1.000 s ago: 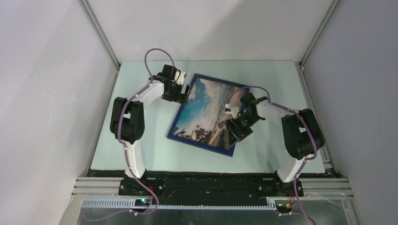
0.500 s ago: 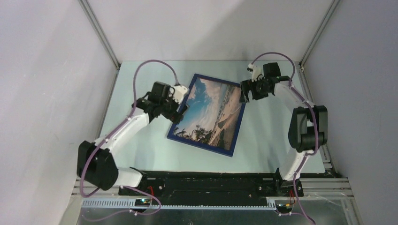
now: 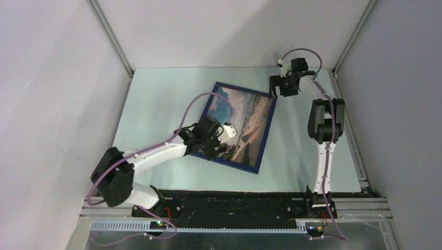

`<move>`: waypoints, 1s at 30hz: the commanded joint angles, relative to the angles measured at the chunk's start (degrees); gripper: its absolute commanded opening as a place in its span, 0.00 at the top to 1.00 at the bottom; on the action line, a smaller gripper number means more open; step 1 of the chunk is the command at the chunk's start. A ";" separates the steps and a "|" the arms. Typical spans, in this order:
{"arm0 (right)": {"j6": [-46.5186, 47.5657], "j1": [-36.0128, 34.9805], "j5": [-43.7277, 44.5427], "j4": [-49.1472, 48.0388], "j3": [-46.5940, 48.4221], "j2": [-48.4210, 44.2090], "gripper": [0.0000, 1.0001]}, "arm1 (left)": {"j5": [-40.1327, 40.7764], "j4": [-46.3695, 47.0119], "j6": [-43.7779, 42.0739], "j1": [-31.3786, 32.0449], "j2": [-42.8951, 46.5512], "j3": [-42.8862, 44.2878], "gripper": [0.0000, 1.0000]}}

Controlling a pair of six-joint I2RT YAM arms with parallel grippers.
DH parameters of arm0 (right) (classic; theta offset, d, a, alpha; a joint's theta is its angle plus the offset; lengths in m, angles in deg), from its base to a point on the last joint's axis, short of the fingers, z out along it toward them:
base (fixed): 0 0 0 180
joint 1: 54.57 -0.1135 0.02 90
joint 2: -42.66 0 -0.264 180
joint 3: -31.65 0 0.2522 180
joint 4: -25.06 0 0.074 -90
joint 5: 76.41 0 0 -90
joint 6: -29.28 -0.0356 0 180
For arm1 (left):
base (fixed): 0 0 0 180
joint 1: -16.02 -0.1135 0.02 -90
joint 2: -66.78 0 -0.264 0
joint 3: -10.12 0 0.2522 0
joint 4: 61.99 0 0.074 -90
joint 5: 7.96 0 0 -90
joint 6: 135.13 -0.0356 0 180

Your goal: Put the photo into the frame

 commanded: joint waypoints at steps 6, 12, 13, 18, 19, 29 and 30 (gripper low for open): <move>1.27 0.78 -0.66 11.21 26.10 15.13 0.01 | 7.01 6.47 -0.48 6.54 -6.76 -1.80 0.00; 3.40 -0.16 -1.77 12.09 30.88 18.84 0.01 | 8.16 7.20 0.06 9.27 -7.72 -3.13 0.00; 3.91 -0.41 -1.72 12.08 30.98 18.98 0.01 | 8.25 7.22 0.11 9.79 -7.78 -3.20 0.00; 5.30 -2.23 -1.71 12.33 31.42 19.91 0.01 | 9.22 7.22 0.16 11.17 -7.43 -4.07 0.00; 5.62 -2.42 -1.86 12.47 31.69 20.13 0.01 | 9.58 7.19 0.19 11.49 -7.19 -4.29 0.00; 7.09 -3.15 -6.79 14.16 30.05 19.89 0.05 | 11.03 7.59 -0.02 11.81 -0.76 -6.54 0.00; 7.36 -3.18 -7.12 14.35 29.56 19.62 0.05 | 11.05 7.64 -0.08 11.81 -0.30 -6.67 0.00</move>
